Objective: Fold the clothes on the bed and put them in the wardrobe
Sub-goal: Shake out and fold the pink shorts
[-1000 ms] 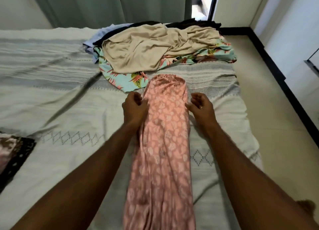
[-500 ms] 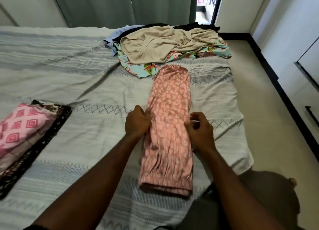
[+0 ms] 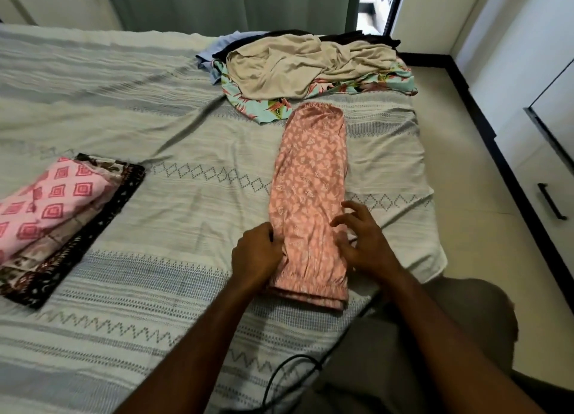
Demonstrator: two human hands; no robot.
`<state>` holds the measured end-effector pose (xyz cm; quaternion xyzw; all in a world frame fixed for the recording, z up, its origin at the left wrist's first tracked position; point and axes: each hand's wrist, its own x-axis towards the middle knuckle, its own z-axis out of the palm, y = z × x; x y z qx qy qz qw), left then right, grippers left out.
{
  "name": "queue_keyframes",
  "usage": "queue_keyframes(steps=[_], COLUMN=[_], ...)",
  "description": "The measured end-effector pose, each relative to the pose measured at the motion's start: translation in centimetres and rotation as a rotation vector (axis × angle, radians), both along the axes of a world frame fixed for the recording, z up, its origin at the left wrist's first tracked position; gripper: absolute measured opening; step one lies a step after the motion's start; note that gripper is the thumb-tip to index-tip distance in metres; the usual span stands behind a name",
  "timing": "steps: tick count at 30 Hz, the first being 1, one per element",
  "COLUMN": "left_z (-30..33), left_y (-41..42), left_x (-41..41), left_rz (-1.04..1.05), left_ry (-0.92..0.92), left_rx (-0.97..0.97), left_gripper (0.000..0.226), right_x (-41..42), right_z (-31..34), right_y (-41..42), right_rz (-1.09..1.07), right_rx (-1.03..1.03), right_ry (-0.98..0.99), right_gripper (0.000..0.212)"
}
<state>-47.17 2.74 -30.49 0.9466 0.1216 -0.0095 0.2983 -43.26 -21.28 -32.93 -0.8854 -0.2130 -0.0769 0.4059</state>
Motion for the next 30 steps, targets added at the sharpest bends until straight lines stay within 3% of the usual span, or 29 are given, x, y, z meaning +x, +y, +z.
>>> queue_keyframes(steps=[2,5,8,11,16,21,25,27,30], left_z=[-0.3,-0.1,-0.6,-1.3,-2.3,-3.0,-3.2,-3.2,-2.8], left_y=[0.7,2.0,3.4,4.9,7.2,6.9,5.9,5.4,5.3], left_x=[-0.4,-1.6,-3.5,-4.0,-2.9,-2.7,-3.4,-3.6,-3.2], left_rz=[0.045,0.044,-0.312,-0.743,-0.864,-0.865,-0.816,-0.776,-0.729], left_ry=[-0.057,-0.155,-0.370,-0.336,-0.176,-0.203,-0.205,-0.228,-0.268], left_rx=[-0.075,-0.254,-0.189,-0.057,0.032,0.125,0.197,0.197,0.029], left_gripper=[0.019,0.020,0.022,0.030,0.069,0.066,0.078,0.072,0.041], right_x=[-0.6,-2.2,-3.3,-3.2,-3.4,-3.4,-3.2,-3.2,-3.4], right_z=[0.2,0.4,0.2,0.3,0.8,0.7,1.0,1.4,1.7], right_y=[-0.6,-1.2,-1.0,-0.9,-1.2,-1.1,-1.1,-1.1,-1.1], right_rz=[0.033,0.189,0.398,0.474,0.501,0.530,0.514,0.496,0.470], right_rx=[-0.149,-0.445,-0.581,-0.662,-0.595,-0.598,-0.418,-0.309,-0.179], right_ry=[-0.101,-0.120,-0.090,-0.032,-0.041,0.049,0.224,0.313,0.376], right_gripper=[0.024,0.053,0.073,0.085,0.076,0.068,0.054,0.049,0.045])
